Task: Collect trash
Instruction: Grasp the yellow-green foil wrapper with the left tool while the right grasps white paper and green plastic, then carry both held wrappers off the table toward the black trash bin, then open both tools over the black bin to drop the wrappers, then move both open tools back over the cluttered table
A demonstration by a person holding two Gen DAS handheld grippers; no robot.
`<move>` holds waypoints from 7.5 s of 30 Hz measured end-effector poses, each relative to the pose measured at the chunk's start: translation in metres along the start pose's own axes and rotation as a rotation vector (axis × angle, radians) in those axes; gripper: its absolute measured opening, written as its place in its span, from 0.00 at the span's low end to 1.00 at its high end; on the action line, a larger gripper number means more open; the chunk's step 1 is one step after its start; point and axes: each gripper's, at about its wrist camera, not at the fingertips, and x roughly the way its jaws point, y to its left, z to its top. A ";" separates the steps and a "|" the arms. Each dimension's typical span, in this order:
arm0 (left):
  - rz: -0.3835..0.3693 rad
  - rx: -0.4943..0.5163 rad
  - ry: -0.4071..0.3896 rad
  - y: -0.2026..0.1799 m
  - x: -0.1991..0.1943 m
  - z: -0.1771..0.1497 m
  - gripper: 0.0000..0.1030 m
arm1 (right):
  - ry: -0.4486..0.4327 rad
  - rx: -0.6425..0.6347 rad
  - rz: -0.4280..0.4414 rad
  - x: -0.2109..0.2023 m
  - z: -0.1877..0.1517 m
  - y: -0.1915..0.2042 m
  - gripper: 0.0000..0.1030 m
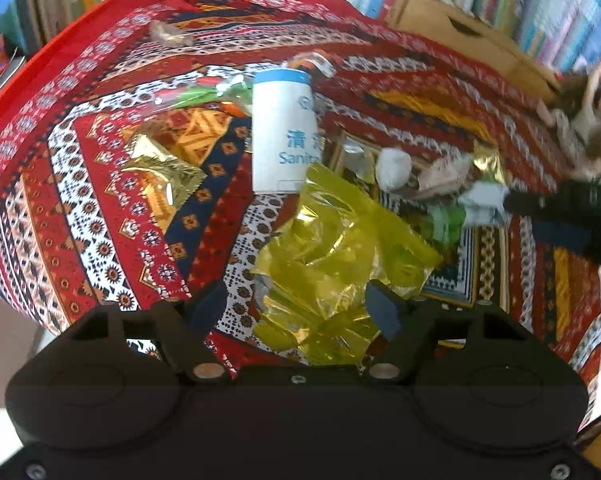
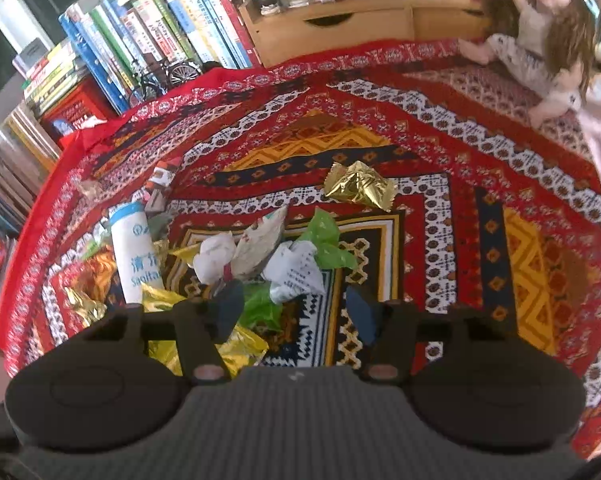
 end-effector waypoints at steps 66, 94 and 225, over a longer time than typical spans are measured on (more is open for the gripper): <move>-0.042 -0.243 -0.079 0.066 -0.036 -0.046 0.26 | 0.058 -0.158 0.026 -0.041 -0.079 0.068 0.42; -0.055 -0.560 0.061 0.089 0.004 -0.078 0.84 | 0.198 -0.313 0.072 0.011 -0.084 0.078 0.42; 0.033 -0.358 -0.141 0.124 -0.054 -0.009 0.78 | -0.050 -0.121 0.068 -0.051 -0.050 0.058 0.70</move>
